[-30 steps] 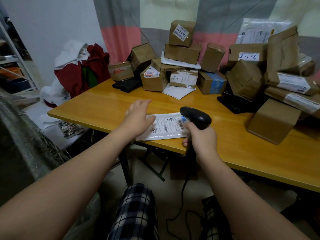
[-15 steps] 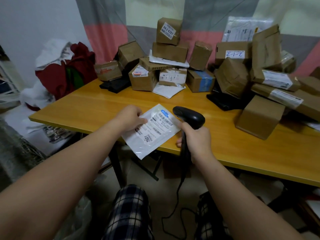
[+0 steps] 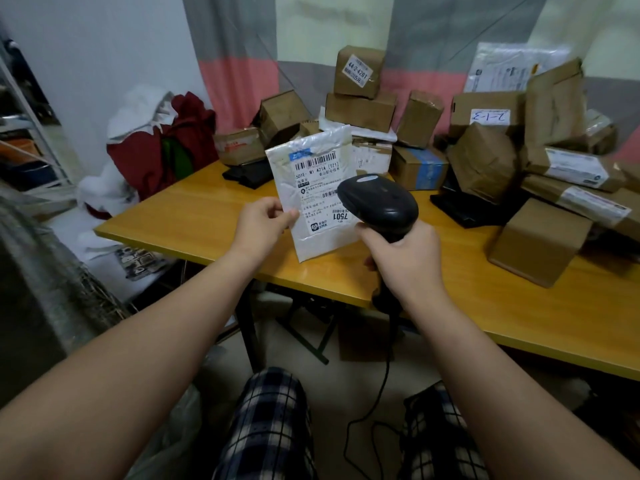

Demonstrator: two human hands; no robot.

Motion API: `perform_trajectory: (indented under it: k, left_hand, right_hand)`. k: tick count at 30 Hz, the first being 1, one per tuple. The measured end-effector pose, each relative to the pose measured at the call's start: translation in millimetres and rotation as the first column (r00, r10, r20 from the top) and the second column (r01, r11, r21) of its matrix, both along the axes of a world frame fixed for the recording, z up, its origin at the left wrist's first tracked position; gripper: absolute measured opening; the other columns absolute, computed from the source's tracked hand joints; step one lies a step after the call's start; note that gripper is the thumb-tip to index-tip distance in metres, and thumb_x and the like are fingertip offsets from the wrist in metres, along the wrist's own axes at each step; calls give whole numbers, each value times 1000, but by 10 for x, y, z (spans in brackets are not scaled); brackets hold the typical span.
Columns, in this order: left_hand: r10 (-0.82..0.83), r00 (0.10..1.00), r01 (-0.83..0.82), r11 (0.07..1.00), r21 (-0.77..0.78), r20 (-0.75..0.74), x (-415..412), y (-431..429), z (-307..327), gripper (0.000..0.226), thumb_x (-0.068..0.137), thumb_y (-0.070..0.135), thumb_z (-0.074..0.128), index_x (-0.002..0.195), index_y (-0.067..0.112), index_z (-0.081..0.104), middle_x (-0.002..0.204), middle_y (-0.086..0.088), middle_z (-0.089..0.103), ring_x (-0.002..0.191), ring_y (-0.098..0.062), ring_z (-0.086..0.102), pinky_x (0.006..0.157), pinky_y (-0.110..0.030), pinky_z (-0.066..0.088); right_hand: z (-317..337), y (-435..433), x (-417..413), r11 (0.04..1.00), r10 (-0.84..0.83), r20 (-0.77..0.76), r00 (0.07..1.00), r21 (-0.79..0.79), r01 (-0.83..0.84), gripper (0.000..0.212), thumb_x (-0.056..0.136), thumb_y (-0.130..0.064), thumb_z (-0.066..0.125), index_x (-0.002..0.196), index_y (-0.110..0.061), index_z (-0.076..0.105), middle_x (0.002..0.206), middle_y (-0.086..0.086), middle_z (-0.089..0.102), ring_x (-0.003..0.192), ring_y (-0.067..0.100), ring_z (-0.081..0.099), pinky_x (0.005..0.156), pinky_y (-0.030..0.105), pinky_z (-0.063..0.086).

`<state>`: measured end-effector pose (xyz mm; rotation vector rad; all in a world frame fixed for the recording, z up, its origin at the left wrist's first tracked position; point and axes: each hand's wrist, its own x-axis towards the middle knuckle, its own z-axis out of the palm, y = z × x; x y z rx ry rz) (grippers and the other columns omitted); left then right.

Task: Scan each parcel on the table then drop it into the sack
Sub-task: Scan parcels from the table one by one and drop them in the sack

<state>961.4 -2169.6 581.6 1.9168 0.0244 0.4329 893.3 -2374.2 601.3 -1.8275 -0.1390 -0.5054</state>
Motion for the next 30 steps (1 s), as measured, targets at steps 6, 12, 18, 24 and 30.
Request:
perform_trajectory:
  k: [6, 12, 18, 24, 30]
  left_hand:
    - [-12, 1000, 12, 1000, 2, 6, -3, -38, 12, 4, 89, 13, 66, 92, 10, 66, 76, 2, 61, 66, -7, 54, 64, -21, 43]
    - [-15, 1000, 15, 1000, 14, -11, -21, -70, 30, 7, 89, 13, 66, 94, 9, 66, 83, -4, 64, 73, -13, 57, 69, -25, 47]
    - [1, 1000, 0, 1000, 29, -25, -4, -64, 13, 12, 89, 15, 67, 98, 8, 68, 97, -15, 69, 84, -20, 62, 83, -38, 52]
    - [10, 1000, -9, 999, 39, -21, 6, -51, -1, 10, 88, 15, 67, 96, 9, 68, 91, -12, 69, 82, -22, 64, 82, -40, 52]
    - [100, 991, -99, 995, -8, 94, -397, 54, 39, 4, 90, 17, 65, 91, 13, 65, 77, 3, 63, 72, -8, 58, 68, -21, 49]
  right_hand:
    - [33, -20, -29, 1000, 3, 19, 1000, -30, -3, 8, 77, -24, 74, 77, -21, 67, 62, -2, 64, 69, 22, 67, 68, 38, 57]
    - [38, -50, -38, 998, 0, 30, 1000, -69, 3, 11, 79, -26, 72, 72, -21, 66, 60, -3, 64, 67, 17, 67, 64, 29, 54]
    - [16, -62, -28, 995, -14, 35, 999, -98, 17, 13, 79, -26, 72, 70, -20, 65, 58, -5, 62, 65, 16, 66, 58, 24, 48]
    - [-10, -62, -35, 999, 9, 26, 1000, -53, -8, 9, 79, -25, 72, 75, -19, 67, 60, -3, 63, 67, 19, 67, 63, 30, 53]
    - [-73, 90, -68, 991, 113, 17, 993, -75, -111, 14, 78, -26, 75, 68, -22, 66, 57, -6, 62, 66, 17, 66, 61, 26, 49]
